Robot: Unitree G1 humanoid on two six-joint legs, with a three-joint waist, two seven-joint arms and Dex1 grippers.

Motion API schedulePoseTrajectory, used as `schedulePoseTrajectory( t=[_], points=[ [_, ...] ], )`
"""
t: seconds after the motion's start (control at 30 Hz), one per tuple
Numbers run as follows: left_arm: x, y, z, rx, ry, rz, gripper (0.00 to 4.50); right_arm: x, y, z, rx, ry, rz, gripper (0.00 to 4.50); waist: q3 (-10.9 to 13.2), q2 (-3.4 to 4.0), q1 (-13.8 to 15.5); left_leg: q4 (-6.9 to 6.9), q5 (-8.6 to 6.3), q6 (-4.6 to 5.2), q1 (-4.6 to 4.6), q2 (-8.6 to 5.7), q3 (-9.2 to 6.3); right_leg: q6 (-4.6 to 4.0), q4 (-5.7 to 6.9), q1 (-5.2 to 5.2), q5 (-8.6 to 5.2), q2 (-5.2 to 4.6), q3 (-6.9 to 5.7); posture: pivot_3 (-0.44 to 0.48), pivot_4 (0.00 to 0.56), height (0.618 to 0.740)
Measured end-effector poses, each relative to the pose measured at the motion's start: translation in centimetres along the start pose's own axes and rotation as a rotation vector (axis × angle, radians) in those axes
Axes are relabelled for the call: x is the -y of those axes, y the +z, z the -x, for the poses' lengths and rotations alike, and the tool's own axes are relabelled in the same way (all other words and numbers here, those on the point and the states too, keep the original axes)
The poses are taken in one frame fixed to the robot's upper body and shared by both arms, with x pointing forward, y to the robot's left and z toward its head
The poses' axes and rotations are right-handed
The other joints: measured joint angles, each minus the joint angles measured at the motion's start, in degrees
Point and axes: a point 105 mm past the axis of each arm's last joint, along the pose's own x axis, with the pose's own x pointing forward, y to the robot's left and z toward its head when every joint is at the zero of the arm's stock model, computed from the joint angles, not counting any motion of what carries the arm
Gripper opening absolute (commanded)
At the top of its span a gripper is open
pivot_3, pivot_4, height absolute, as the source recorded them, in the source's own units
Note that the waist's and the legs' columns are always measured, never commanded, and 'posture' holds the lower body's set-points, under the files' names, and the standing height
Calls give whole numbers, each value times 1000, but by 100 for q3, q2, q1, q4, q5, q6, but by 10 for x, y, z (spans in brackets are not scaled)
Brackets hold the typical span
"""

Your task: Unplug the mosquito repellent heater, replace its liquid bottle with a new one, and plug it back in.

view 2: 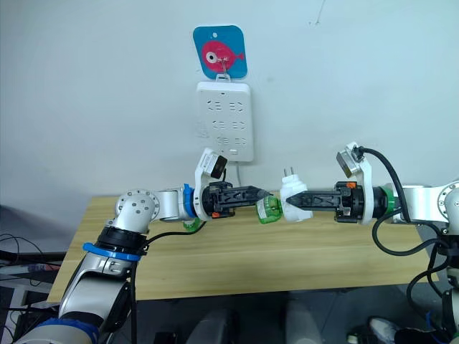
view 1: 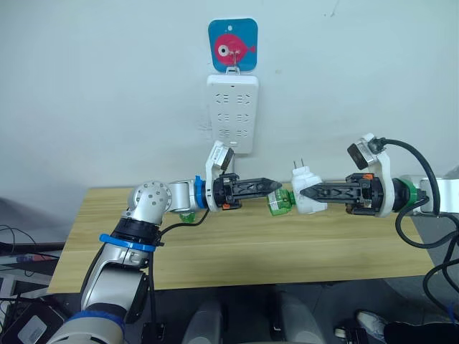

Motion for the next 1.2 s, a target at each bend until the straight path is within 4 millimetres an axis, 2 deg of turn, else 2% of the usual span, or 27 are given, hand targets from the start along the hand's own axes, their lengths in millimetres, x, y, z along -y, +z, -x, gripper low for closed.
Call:
schedulePoseTrajectory(
  t=[0.17, 0.23, 0.33, 0.43, 0.53, 0.6, 0.67, 0.83, 0.97, 1.17, 1.2],
  points=[
    [-26, -2, 24, 41, 192, -85, 4452, 6, 3, 8, 29, -28, -31, 2984, 0, 0, 1, -1, 0, 0, 0, -1, 7, -1, -1, -2, 0, -2, 6, -25, 178, 740],
    [-30, 1, 40, 55, 279, -227, 4452, 11, 7, 14, 64, -42, -50, 2984, 0, 0, -2, -4, 0, -1, -1, 1, 10, -2, -2, -4, 1, -4, 9, -19, 177, 740],
    [-17, 7, 49, -6, 337, -633, 4452, 19, 16, 24, 130, -70, -81, 2984, 0, 0, 46, -5, 1, -2, -4, 0, 12, -4, -10, -5, 2, -7, 10, -3, 178, 740],
    [0, 4, 34, -147, 274, -1178, 4452, 24, 22, 27, 164, -82, -102, 2984, -1, 2, 165, -5, 1, -2, -1, -2, 28, -12, -18, -3, 7, -11, 20, 9, 180, 740],
    [3, -1, 26, -224, 228, -1645, 4452, 23, 25, 26, 170, -72, -102, 2984, -2, 3, 240, -4, 0, -1, -1, -2, 34, -16, -20, -3, 10, -16, 22, 9, 180, 740],
    [3, 1, 20, -188, 215, -1854, 4452, 22, 27, 23, 169, -61, -97, 2984, -2, 2, 295, -3, -1, 2, -2, -2, 35, -15, -20, -4, 10, -18, 21, 9, 180, 740],
    [5, -2, 13, -158, 176, -1988, 4452, 21, 27, 19, 164, -45, -96, 2984, -2, 1, 303, -3, -6, 10, -5, -2, 34, -13, -19, -4, 12, -19, 18, 2, 186, 740],
    [1, -7, 2, -118, 124, -2099, 4452, 16, 24, 15, 139, -31, -92, 2984, -2, 1, 301, -3, -13, 23, -8, -1, 29, -4, -15, -7, 17, -20, 7, -4, 190, 740],
    [3, 1, -6, -81, 116, -2163, 4452, 8, 21, 10, 119, 4, -83, 2984, -2, 1, 296, -2, -14, 27, -4, 1, 29, -4, -9, -6, 17, -17, 5, -12, 193, 740],
    [3, -3, -11, -61, 77, -2176, 4452, 7, 17, 4, 112, 8, -88, 2984, -2, 1, 282, -2, -14, 27, -4, 2, 29, -3, -8, -7, 17, -16, 3, -16, 199, 740],
    [4, -4, -12, -54, 72, -2180, 4066, 7, 17, 4, 115, 7, -91, 2984, -1, 0, 282, -2, -14, 27, -4, 2, 27, -3, -9, -7, 17, -16, 2, -16, 199, 740]
  ],
)
